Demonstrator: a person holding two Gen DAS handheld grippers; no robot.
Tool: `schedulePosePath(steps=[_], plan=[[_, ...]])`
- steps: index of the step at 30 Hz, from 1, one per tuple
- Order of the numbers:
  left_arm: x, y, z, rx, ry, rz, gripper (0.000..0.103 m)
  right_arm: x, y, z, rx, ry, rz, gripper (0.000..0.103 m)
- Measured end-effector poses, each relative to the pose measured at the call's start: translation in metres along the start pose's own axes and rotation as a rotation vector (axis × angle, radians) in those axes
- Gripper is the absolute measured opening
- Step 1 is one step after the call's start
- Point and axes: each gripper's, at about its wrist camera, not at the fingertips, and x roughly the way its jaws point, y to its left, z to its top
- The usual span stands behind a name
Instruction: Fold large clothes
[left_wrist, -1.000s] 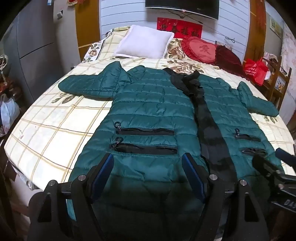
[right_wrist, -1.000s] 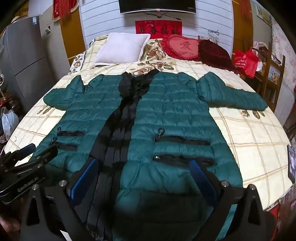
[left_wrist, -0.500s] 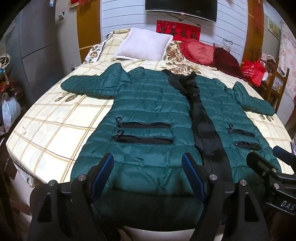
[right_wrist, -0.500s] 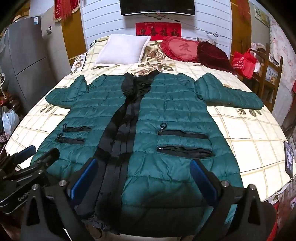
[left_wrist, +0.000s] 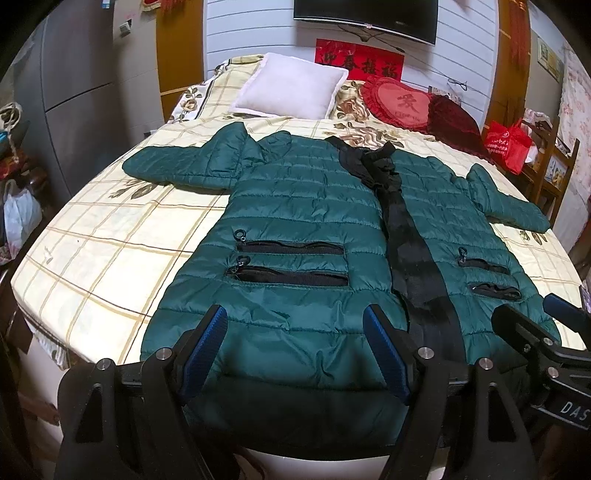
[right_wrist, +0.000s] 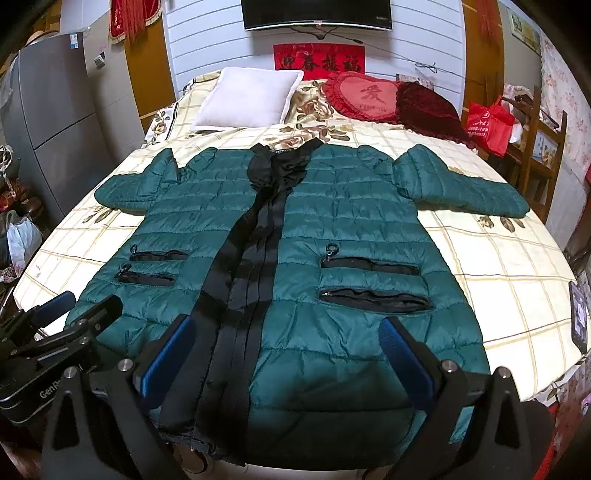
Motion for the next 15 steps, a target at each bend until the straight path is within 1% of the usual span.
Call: schedulePosePath(steps=[2, 4, 5, 7, 12, 15], plan=[[0.0006, -0.0001, 0.0002, -0.001, 0.002, 0.001, 0.067, 0.0007, 0.0006, 0.0002, -0.004, 0.016, -0.005, 0.101], [0.0008, -0.0007, 0.0001, -0.003, 0.002, 0.000, 0.067, 0.0015, 0.0000, 0.0001, -0.003, -0.005, -0.003, 0.101], [0.0009, -0.0007, 0.0002, -0.002, 0.003, 0.001, 0.067, 0.0016, 0.0001, 0.0002, -0.002, -0.015, -0.001, 0.101], [0.0014, -0.0011, 0.0000, 0.000, 0.006, 0.001, 0.067, 0.0028, -0.0015, -0.0011, 0.017, -0.072, 0.024, 0.101], [0.0035, -0.0032, -0.0008, 0.008, 0.012, 0.000, 0.067, 0.0040, -0.0017, -0.0016, 0.002, -0.071, 0.008, 0.101], [0.0042, -0.0044, -0.0011, 0.009, 0.010, 0.001, 0.067, 0.0060, -0.0024, -0.0011, 0.006, -0.068, 0.015, 0.101]])
